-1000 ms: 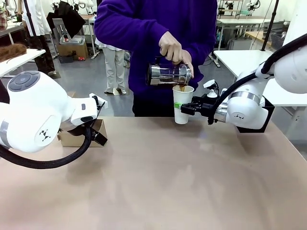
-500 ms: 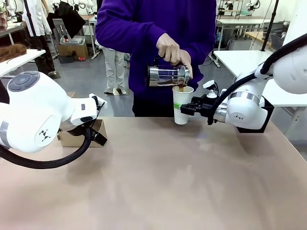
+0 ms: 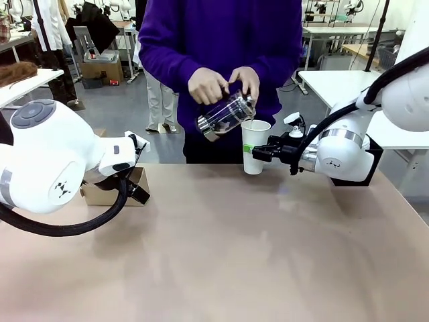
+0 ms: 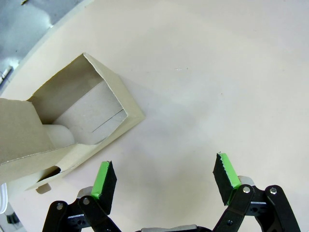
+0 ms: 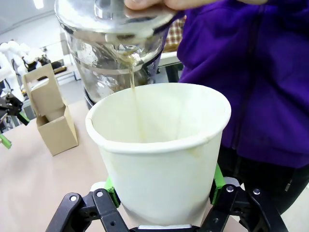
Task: Pour a drink into a cup and package it in a carrier.
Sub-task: When a person places the Paper Cup Lid on the 600 ml Paper Cup , lift the 600 ml Paper Cup.
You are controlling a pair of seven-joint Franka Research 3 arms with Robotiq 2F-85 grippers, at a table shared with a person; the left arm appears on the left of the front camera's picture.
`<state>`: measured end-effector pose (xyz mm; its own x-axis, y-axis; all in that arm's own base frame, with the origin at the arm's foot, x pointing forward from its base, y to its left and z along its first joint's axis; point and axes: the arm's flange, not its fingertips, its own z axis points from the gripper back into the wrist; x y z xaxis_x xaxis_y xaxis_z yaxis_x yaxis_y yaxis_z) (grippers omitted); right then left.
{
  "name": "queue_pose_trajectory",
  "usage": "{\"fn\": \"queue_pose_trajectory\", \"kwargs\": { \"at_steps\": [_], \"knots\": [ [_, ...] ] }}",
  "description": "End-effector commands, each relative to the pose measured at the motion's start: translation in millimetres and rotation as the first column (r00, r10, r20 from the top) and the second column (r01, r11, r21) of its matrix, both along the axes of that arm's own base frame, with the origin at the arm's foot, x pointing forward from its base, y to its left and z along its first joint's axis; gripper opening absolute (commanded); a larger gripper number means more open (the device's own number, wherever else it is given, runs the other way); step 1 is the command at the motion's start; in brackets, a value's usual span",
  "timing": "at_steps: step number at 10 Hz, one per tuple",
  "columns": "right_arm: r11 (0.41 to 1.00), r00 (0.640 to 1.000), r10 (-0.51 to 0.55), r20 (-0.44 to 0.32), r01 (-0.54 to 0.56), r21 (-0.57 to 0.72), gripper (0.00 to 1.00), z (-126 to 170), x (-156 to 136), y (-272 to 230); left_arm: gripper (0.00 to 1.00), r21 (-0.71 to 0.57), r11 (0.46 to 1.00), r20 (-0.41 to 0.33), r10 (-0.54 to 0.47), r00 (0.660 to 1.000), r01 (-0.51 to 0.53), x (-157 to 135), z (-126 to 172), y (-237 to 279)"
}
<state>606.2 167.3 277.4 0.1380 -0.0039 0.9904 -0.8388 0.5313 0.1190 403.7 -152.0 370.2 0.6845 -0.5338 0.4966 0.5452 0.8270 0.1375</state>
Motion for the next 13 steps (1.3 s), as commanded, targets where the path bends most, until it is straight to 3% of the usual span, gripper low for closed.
{"fn": "queue_pose_trajectory", "kwargs": {
  "at_steps": [1,13],
  "knots": [
    [1.000,1.000,-0.018,0.011,0.018,0.007,0.80,2.1,0.1,3.2,1.00,-0.003,1.000,0.000,0.000,1.000,0.000,-0.2,0.3,0.3],
    [1.000,1.000,-0.018,0.011,0.018,0.007,0.80,2.1,0.1,3.2,1.00,-0.003,1.000,0.000,0.000,1.000,0.000,-0.2,0.3,0.3]
  ]
}}
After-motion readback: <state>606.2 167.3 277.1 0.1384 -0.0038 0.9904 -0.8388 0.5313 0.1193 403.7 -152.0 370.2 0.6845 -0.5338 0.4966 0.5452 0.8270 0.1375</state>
